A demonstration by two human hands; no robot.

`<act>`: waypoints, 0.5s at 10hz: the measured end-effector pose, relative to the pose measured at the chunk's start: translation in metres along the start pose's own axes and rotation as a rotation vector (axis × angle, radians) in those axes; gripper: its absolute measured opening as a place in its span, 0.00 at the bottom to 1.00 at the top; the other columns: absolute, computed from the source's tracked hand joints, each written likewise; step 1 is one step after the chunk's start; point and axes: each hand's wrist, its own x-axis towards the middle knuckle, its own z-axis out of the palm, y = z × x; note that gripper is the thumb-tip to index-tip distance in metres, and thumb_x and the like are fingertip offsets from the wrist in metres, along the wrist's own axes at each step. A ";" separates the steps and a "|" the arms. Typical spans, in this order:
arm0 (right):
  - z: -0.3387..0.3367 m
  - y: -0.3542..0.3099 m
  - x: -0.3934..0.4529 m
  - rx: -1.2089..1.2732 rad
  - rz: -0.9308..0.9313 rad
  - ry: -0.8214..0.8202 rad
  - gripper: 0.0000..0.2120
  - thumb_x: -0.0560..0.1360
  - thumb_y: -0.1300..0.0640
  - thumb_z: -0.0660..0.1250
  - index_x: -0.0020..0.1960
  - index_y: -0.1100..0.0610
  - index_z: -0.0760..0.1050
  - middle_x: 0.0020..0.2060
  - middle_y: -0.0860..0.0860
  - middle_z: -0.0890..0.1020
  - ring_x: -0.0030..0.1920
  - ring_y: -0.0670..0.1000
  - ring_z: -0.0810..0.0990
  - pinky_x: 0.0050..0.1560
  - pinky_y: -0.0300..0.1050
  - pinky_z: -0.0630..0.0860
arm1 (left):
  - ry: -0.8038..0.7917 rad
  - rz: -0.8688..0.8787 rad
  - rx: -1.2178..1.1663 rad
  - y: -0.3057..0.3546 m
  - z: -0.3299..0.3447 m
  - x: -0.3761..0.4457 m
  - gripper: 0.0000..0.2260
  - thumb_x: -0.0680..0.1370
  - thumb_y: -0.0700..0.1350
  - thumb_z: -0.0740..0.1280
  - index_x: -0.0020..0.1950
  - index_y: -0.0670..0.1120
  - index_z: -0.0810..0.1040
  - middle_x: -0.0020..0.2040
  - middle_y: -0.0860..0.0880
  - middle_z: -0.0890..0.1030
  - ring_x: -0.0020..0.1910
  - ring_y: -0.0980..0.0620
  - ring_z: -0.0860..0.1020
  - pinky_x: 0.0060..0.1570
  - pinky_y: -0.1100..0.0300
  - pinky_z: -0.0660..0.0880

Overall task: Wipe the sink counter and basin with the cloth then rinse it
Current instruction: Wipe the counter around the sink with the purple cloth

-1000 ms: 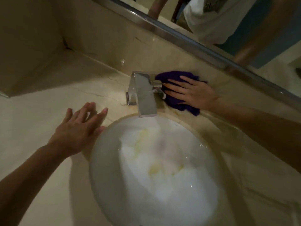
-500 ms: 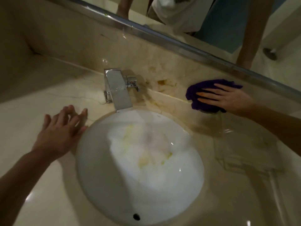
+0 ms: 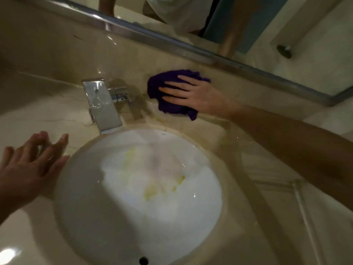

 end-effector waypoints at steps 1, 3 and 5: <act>0.001 0.001 -0.092 0.031 0.052 -0.177 0.28 0.82 0.56 0.49 0.82 0.53 0.51 0.81 0.53 0.54 0.81 0.56 0.53 0.80 0.58 0.50 | -0.052 -0.031 0.006 0.001 -0.003 0.005 0.29 0.77 0.68 0.52 0.78 0.65 0.51 0.78 0.53 0.55 0.78 0.45 0.52 0.73 0.41 0.53; 0.004 0.019 -0.194 0.003 0.142 -0.295 0.33 0.76 0.57 0.50 0.82 0.53 0.51 0.79 0.57 0.61 0.80 0.58 0.54 0.77 0.61 0.55 | 0.058 -0.064 -0.144 0.039 -0.036 -0.021 0.26 0.79 0.65 0.46 0.78 0.64 0.51 0.76 0.41 0.61 0.74 0.39 0.61 0.70 0.42 0.54; 0.018 0.010 -0.141 0.064 0.106 -0.142 0.38 0.76 0.65 0.64 0.82 0.54 0.52 0.80 0.58 0.57 0.80 0.60 0.56 0.79 0.59 0.49 | 0.134 -0.018 -0.108 0.050 -0.044 -0.029 0.26 0.79 0.64 0.42 0.78 0.65 0.46 0.78 0.39 0.58 0.76 0.39 0.57 0.72 0.42 0.49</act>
